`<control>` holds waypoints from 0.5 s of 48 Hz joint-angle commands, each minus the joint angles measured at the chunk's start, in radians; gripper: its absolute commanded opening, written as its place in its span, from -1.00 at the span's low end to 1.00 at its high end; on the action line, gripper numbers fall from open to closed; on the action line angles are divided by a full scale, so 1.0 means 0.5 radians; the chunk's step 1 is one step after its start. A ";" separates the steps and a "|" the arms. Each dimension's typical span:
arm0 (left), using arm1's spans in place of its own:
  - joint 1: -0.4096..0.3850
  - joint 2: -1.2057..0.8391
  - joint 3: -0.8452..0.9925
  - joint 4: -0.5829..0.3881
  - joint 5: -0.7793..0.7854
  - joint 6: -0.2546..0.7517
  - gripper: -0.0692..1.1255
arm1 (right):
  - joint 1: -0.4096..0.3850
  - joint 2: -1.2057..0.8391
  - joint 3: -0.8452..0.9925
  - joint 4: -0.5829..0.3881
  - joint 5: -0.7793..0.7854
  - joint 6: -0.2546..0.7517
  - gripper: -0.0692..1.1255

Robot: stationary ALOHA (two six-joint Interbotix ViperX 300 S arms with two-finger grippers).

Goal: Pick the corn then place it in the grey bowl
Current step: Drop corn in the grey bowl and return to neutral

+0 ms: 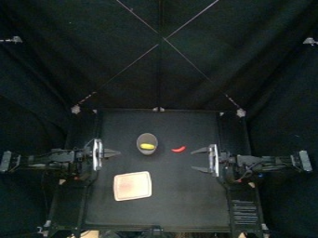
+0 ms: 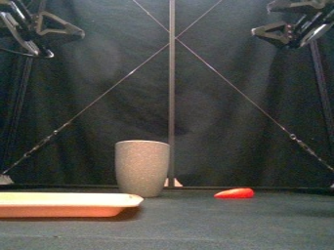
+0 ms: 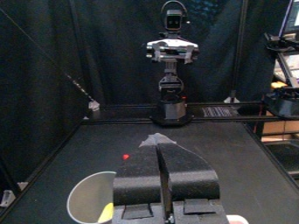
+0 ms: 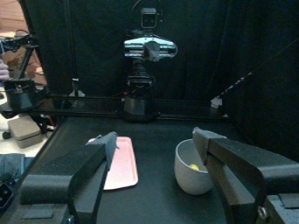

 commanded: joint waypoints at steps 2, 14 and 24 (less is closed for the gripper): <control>0.006 0.000 -0.052 0.003 -0.021 -0.003 -0.92 | -0.003 0.018 -0.021 0.003 -0.018 0.000 0.82; 0.012 0.000 -0.049 0.003 -0.021 0.000 -0.92 | -0.003 0.018 -0.009 0.000 -0.018 0.000 0.82; 0.015 0.000 -0.040 0.000 -0.021 -0.003 -0.92 | -0.006 0.018 -0.003 -0.003 -0.018 -0.003 0.82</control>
